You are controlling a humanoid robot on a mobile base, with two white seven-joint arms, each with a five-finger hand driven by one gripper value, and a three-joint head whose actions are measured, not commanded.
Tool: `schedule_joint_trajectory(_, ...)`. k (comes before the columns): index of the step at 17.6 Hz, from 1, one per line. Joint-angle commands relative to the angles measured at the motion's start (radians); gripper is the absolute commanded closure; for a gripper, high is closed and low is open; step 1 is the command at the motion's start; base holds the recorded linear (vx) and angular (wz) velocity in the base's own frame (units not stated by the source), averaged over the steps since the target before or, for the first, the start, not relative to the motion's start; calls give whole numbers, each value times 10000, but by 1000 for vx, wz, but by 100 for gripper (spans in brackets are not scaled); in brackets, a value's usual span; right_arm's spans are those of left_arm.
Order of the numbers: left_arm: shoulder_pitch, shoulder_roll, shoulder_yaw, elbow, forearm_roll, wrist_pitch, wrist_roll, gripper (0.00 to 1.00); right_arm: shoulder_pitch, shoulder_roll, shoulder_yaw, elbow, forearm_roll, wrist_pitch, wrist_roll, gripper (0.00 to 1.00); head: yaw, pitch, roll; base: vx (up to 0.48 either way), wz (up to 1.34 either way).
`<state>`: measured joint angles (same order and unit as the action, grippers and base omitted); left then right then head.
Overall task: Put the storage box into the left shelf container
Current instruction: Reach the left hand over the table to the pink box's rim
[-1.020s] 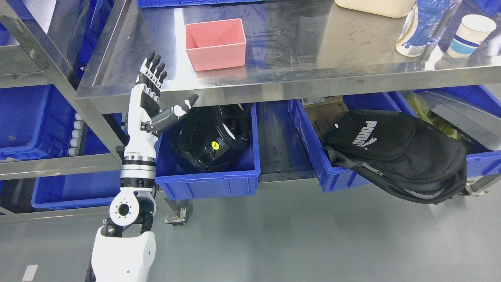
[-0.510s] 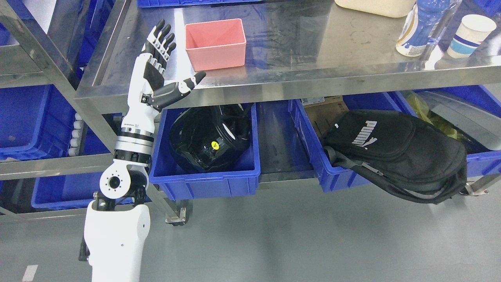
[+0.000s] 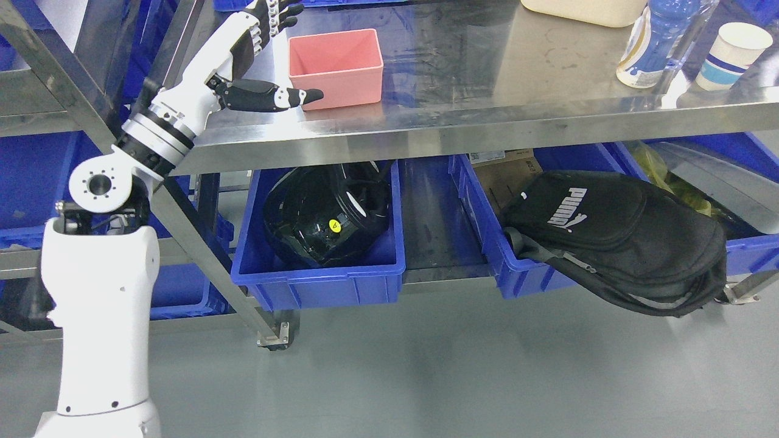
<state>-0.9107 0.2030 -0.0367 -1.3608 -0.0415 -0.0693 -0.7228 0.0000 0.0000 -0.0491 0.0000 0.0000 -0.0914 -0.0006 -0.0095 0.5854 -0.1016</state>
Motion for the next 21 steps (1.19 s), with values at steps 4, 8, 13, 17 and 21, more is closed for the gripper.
schedule_joint_trajectory(4,-2808,1575,-2422,4046,-2345,34,-1761,2,76,-175,0,-175,-31,-7,6,0,0,0,0,0,0)
schedule_joint_trajectory(8,-3057,1086,-3007,4756,-2437,-89,-1761,2,76,-175,0,-175,-31,-7,6,0,0,0,0,0,0)
schedule_joint_trajectory(13,-3531,-477,-2886,6270,-3785,-74,-1746,3,76,-175,0,-175,-31,-7,6,0,0,0,0,0,0)
schedule_joint_trajectory(17,-4268,-970,-2748,7502,-4002,-89,-1608,6,76,-175,0,-175,-31,-7,6,0,0,0,0,0,0)
schedule_joint_trajectory(21,-4713,-1231,-2732,8160,-4064,-74,-1516,11,76,-175,0,-175,-31,-7,6,0,0,0,0,0,0)
